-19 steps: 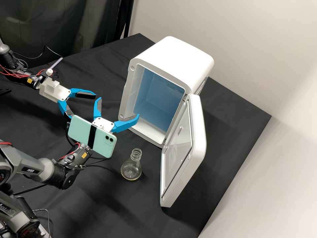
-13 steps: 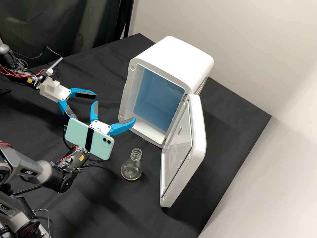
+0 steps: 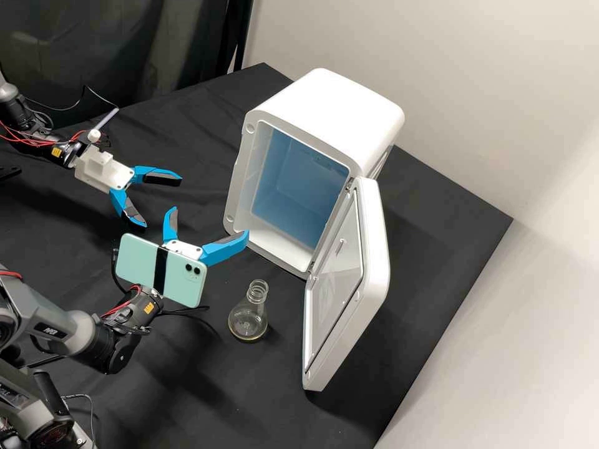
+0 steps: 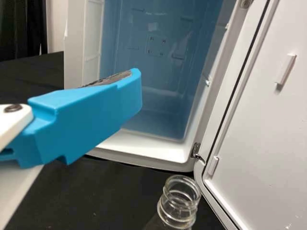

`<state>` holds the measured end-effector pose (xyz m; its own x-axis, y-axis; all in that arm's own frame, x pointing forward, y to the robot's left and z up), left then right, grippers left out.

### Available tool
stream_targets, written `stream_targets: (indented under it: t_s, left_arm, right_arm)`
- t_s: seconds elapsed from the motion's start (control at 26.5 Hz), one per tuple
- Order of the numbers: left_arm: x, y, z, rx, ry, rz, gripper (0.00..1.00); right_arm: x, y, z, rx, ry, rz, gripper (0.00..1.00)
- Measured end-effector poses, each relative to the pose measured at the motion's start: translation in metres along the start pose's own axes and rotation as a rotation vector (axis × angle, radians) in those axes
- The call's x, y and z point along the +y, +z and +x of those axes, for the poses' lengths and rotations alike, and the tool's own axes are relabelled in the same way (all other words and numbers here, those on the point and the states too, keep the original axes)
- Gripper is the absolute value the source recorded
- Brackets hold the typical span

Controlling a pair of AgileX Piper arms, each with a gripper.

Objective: Place the flask in the incubator

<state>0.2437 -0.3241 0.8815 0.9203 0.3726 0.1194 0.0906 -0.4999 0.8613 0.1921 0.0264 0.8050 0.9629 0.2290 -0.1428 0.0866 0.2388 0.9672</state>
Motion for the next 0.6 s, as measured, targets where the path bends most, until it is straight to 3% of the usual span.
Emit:
stream_targets:
  t_s: [0.19, 0.38, 0.6]
  left_arm:
    - [0.0, 0.0, 0.0, 0.0, 0.0, 0.0, 1.0]
    - [0.0007, 0.0, 0.0, 0.0, 0.002, 0.001, 1.0]
    - [0.0013, 0.0, 0.0, -0.001, 0.005, 0.001, 1.0]
  right_arm:
    - [0.0, 0.003, -0.001, -0.009, -0.005, -0.027, 1.0]
    - [-0.001, 0.011, -0.001, -0.042, -0.016, -0.042, 1.0]
    - [-0.006, 0.02, -0.002, -0.064, -0.058, -0.066, 1.0]
